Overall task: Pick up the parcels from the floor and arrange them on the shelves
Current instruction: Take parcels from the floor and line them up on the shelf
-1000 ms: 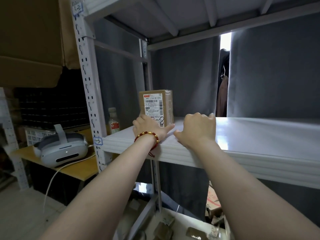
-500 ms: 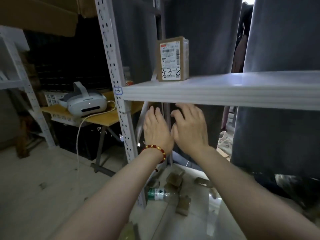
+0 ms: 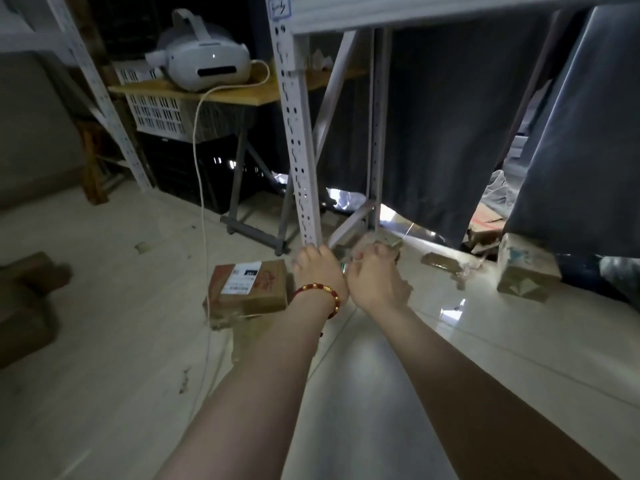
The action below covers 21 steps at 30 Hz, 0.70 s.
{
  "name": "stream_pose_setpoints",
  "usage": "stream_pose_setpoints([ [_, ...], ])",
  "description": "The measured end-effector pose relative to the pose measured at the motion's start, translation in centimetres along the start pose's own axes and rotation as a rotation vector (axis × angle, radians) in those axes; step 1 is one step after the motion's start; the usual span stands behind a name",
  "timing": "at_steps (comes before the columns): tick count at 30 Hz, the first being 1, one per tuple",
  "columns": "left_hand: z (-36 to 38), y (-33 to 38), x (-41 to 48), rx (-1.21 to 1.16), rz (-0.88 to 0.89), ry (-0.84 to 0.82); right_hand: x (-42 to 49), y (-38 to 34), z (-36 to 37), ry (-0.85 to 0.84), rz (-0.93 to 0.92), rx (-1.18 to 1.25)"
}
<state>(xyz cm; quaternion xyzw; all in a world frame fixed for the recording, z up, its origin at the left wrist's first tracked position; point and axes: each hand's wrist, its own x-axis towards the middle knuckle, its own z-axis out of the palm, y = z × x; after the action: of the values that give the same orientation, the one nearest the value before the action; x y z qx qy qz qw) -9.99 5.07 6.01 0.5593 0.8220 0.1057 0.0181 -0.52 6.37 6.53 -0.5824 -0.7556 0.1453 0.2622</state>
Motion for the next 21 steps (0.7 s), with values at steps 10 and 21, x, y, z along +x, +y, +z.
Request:
stream_pose_setpoints([
  [10, 4.7, -9.5, -2.7, -0.010, -0.172, -0.211, -3.1, 0.8, 7.3, -0.537, 0.137, 0.096],
  [21, 9.4, -13.3, -3.0, -0.168, -0.424, -0.323, -4.0, 0.4, 12.9, -0.713, 0.211, 0.234],
])
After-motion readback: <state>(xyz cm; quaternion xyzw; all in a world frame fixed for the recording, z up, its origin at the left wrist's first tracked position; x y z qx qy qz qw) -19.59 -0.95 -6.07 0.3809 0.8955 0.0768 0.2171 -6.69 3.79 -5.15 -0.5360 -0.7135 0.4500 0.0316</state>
